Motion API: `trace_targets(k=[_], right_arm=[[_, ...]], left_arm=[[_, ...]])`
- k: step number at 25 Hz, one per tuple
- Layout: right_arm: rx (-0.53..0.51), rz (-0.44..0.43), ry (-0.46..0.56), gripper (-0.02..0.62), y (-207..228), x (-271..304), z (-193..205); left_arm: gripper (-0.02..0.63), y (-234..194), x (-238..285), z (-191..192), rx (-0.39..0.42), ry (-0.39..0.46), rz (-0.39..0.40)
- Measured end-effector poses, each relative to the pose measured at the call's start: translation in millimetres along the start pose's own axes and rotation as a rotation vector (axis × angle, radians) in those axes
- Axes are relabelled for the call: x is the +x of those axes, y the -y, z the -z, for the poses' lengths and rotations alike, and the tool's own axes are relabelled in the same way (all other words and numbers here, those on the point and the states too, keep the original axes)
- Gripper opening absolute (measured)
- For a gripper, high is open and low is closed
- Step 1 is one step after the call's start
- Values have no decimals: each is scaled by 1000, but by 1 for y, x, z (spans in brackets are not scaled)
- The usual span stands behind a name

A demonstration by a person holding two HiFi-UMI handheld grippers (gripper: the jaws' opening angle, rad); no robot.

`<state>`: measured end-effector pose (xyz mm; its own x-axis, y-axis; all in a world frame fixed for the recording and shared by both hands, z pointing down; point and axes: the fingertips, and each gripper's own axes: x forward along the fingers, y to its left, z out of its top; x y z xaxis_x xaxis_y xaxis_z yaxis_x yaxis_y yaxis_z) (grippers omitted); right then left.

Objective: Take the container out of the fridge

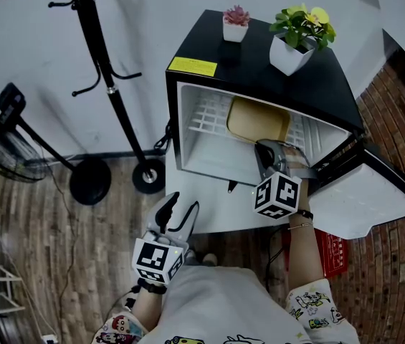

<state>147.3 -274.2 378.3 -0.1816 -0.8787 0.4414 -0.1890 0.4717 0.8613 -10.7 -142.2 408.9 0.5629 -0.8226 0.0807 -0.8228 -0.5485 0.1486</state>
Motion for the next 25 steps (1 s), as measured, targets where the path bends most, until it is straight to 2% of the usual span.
trace_targets(k=[25], right_arm=[[34,-33,52,11,-40,-36,-23]], left_arm=[[192,3,-35,0,17,14,-38]])
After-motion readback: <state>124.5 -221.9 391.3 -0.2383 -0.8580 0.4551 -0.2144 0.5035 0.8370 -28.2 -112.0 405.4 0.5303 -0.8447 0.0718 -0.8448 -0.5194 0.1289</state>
